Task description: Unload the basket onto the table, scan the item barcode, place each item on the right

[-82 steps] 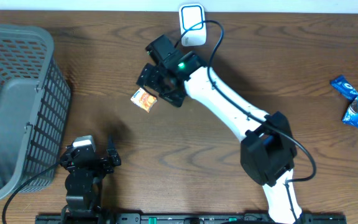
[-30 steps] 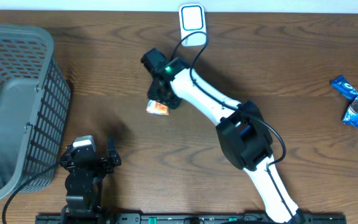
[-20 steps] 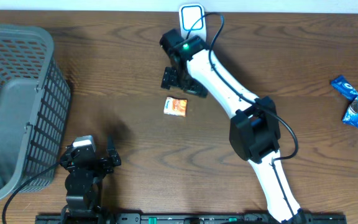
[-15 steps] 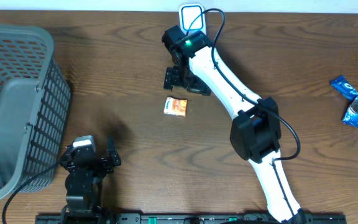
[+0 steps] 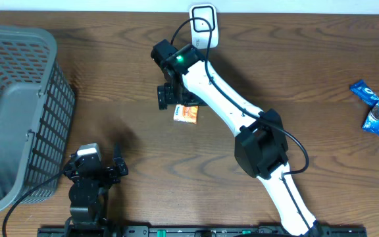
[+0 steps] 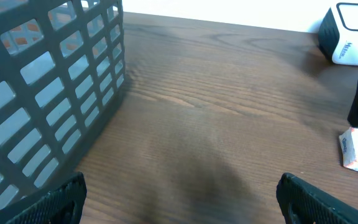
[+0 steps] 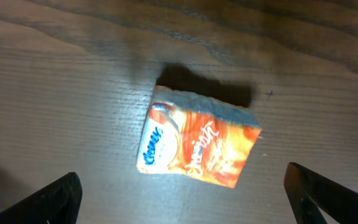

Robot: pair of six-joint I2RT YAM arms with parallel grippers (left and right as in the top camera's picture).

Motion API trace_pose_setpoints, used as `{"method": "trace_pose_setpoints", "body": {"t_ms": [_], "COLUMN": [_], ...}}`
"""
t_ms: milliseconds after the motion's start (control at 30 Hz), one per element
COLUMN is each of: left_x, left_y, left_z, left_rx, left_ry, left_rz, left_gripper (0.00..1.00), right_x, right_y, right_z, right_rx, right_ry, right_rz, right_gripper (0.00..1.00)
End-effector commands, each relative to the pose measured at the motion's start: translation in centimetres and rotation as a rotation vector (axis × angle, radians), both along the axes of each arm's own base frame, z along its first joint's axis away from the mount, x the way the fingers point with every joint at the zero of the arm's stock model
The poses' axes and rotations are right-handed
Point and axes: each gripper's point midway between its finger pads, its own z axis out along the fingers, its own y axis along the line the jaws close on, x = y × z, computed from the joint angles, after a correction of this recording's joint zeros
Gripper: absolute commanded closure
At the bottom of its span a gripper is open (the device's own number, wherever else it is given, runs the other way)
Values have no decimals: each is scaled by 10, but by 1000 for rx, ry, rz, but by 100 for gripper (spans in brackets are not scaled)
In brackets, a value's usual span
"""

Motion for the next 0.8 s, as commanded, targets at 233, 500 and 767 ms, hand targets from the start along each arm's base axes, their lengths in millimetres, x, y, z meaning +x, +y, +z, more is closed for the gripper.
{"method": "trace_pose_setpoints", "body": {"t_ms": [233,500,767], "left_x": [-2,-2,-2], "left_y": [-1,-1,-1], "left_z": [-12,-12,-12], "left_rx": [-6,-7,-7], "left_ry": [37,37,37], "left_rz": [-2,-2,-2], "left_gripper": [2,2,2], "right_x": [-10,-1,0], "right_y": [-22,-13,-13], "right_z": [-52,-56,-56], "right_rx": [-81,-37,-37], "right_ry": [46,13,12], "right_rz": [-33,-33,-32], "right_gripper": [1,8,36]}}
